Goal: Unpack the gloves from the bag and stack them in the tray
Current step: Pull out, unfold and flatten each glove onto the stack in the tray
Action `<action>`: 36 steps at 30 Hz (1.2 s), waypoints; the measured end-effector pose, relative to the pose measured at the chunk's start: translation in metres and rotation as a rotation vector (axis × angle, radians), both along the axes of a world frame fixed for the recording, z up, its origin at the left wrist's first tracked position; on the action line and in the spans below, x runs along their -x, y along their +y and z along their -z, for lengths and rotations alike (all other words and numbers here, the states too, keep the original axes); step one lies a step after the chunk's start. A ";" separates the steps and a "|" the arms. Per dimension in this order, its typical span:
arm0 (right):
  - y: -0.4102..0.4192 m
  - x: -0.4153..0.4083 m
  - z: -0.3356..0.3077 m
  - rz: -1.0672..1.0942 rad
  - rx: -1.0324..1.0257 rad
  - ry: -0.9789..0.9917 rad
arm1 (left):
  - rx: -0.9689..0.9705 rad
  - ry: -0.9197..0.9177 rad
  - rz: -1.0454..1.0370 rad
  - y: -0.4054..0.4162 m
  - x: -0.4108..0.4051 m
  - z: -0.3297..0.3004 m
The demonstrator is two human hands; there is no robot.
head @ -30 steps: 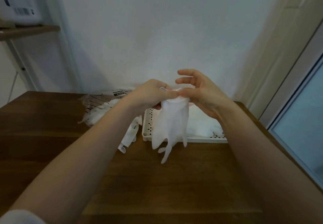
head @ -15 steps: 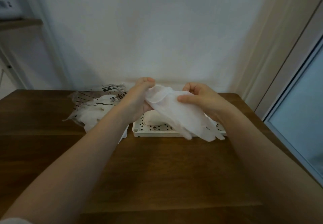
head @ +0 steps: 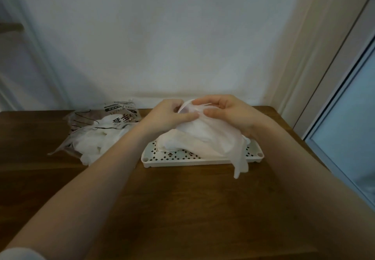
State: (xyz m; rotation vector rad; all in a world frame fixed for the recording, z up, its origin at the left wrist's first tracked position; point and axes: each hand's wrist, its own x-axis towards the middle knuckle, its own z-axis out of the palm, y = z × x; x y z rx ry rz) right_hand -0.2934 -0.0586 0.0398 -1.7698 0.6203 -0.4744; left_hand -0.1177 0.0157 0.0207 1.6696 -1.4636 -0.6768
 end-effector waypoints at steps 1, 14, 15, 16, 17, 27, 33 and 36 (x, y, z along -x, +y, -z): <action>-0.004 0.002 -0.001 -0.005 -0.010 0.011 | 0.004 0.085 -0.004 -0.001 -0.001 0.001; -0.070 0.041 0.007 -0.092 -0.257 0.391 | 0.074 0.764 -0.190 -0.019 -0.003 0.039; -0.076 0.038 0.011 -0.039 -0.221 0.448 | 0.085 0.708 -0.207 -0.022 -0.005 0.043; -0.081 0.034 0.014 0.017 -0.145 0.528 | 0.087 0.635 -0.223 -0.024 -0.007 0.045; -0.084 0.030 0.018 0.074 -0.043 0.621 | 0.081 0.544 -0.234 -0.024 -0.009 0.048; -0.085 -0.005 0.038 0.560 0.834 0.817 | -0.103 0.094 -0.189 -0.029 -0.009 0.057; -0.048 -0.014 0.061 0.018 1.029 0.698 | -0.146 -0.010 -0.209 -0.031 -0.009 0.058; -0.053 0.001 0.068 -0.032 0.847 0.797 | -0.157 -0.080 -0.206 -0.029 -0.010 0.057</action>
